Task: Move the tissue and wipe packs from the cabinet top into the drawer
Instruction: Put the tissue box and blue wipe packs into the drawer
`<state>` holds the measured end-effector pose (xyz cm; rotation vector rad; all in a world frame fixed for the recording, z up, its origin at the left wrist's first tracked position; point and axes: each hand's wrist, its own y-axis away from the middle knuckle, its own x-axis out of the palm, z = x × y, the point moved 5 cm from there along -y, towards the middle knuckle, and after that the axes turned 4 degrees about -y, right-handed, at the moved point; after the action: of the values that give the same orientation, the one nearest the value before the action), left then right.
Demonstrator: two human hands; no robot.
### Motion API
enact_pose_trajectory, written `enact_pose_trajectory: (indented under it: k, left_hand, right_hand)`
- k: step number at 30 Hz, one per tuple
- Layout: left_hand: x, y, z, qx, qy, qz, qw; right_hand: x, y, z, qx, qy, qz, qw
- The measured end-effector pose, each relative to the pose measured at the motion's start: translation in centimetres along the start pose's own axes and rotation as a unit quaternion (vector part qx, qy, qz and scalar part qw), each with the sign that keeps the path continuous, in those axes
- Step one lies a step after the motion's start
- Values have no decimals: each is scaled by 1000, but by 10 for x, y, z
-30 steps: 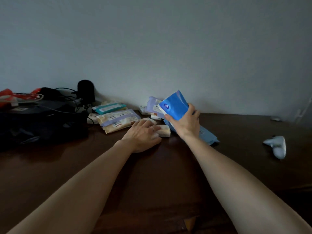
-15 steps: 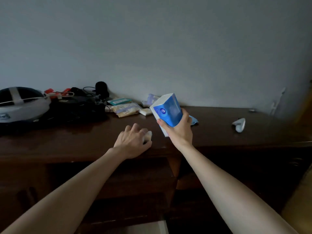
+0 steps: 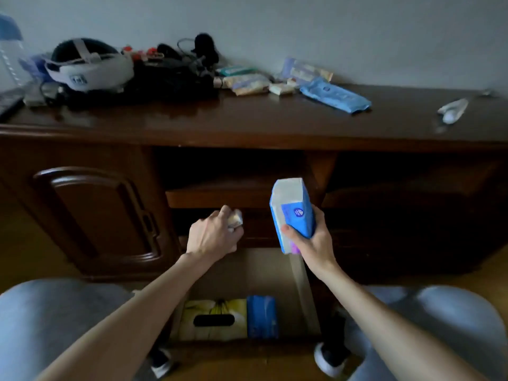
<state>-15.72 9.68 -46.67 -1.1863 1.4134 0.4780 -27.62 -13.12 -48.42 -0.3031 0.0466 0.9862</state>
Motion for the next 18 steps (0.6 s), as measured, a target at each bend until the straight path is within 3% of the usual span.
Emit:
enact_pose_trajectory:
  k: [4, 10, 12, 16, 18]
  left_hand:
    - [80, 61, 32, -15, -20, 69, 997]
    - [172, 114, 42, 5, -51, 159, 986]
    - [198, 126, 52, -8, -36, 195, 980]
    - [239, 151, 74, -52, -1, 271, 961]
    - [253, 160, 79, -55, 5, 281, 958]
  right_hand:
    - [11, 47, -99, 262, 26, 109, 959]
    - [37, 90, -176, 496, 88, 300, 810]
    - [46, 92, -192, 489, 146, 293, 808]
    - [43, 80, -213, 294, 385, 230, 844]
    - [49, 80, -221, 290, 338, 215, 869]
